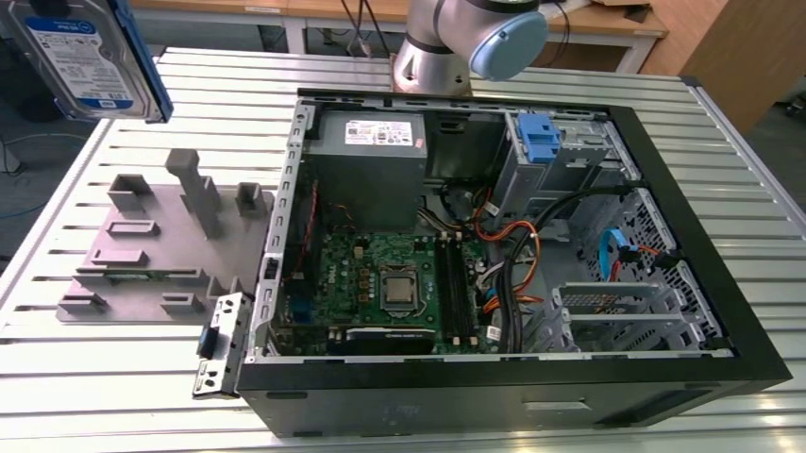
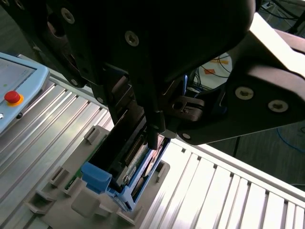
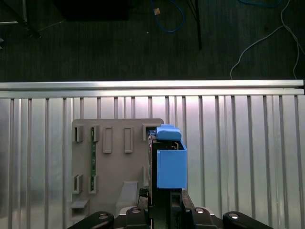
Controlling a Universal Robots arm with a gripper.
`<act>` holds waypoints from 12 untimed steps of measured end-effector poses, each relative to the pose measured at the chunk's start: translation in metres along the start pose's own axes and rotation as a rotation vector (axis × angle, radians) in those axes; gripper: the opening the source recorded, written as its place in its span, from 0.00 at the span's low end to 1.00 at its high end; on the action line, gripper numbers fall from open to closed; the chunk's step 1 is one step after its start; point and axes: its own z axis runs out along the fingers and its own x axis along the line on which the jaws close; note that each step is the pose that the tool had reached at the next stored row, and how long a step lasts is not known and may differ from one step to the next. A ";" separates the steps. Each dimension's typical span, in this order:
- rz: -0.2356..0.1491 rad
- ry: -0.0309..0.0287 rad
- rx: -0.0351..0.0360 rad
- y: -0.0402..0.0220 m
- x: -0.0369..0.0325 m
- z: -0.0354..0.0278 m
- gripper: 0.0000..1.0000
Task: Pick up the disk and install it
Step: 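Pick up the disk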
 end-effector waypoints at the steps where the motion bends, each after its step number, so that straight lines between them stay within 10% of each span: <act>1: 0.000 0.0000 -0.0001 0.0000 0.0000 -0.0004 0.35; 12: 0.000 0.0000 0.0000 0.0002 -0.0003 -0.0059 0.35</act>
